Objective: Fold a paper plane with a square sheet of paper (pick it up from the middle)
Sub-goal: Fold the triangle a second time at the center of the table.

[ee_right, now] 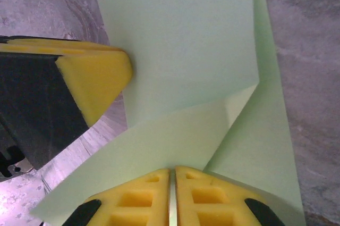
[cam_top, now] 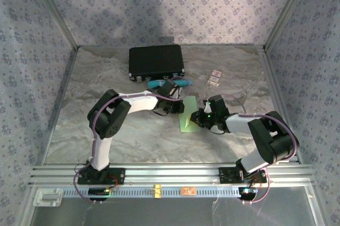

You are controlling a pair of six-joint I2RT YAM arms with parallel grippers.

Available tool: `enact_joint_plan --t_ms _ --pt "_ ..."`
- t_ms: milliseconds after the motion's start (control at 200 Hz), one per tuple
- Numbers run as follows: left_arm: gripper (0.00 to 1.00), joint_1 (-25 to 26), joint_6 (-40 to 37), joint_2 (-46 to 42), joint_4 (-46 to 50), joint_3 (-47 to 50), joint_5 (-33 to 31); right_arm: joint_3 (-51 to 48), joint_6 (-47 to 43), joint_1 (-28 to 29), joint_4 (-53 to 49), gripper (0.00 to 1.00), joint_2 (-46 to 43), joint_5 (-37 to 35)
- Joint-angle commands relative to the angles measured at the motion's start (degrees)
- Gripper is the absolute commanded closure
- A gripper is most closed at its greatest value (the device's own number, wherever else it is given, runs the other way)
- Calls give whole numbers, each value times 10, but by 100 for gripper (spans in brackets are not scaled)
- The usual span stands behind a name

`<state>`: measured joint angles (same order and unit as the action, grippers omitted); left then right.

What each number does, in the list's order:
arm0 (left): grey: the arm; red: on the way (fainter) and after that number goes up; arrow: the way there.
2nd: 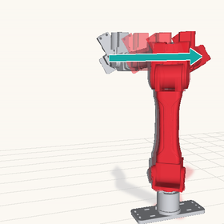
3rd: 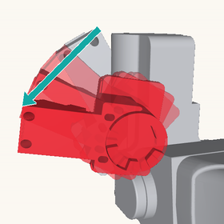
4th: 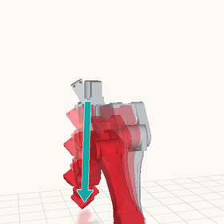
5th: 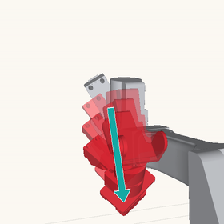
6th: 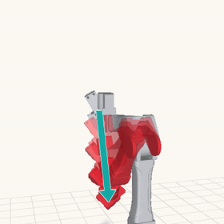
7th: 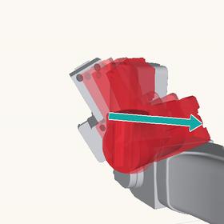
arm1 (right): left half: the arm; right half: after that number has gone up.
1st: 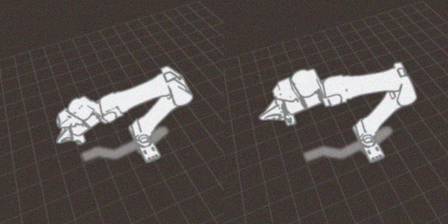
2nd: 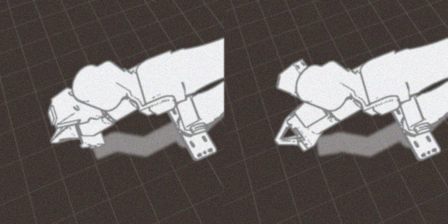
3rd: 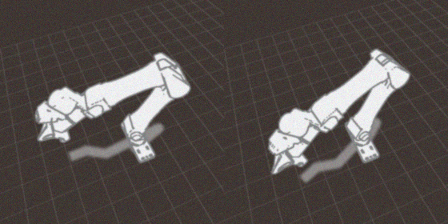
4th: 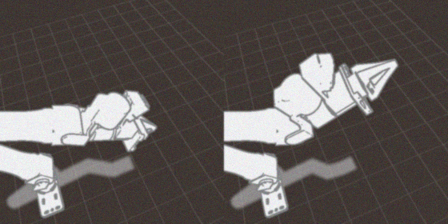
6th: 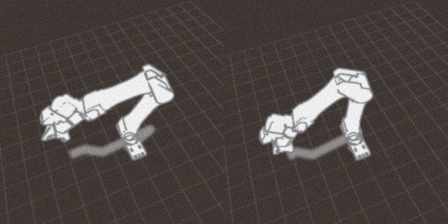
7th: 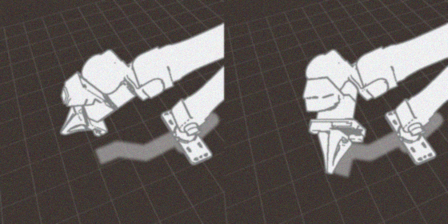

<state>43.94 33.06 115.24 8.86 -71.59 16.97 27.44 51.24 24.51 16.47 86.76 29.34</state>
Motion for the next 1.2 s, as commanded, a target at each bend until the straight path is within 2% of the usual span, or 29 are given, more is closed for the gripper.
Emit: enact_joint_plan --t_ms 0,440,690,805,1039,1199 --pt "87 5 -8 11 8 -8 11 16 1 4 -11 88 -5 -3" --pt "86 11 -3 -10 8 -2 5 23 6 9 3 88 31 -12" --pt "72 10 5 -48 8 0 0 16 8 9 5 88 31 -14" --pt "69 8 9 -62 7 9 1 15 8 9 6 88 30 -15" --pt "67 6 22 -84 7 42 11 14 8 8 4 88 30 -16" --pt "68 4 33 -84 -5 61 46 13 8 7 3 88 28 -16"
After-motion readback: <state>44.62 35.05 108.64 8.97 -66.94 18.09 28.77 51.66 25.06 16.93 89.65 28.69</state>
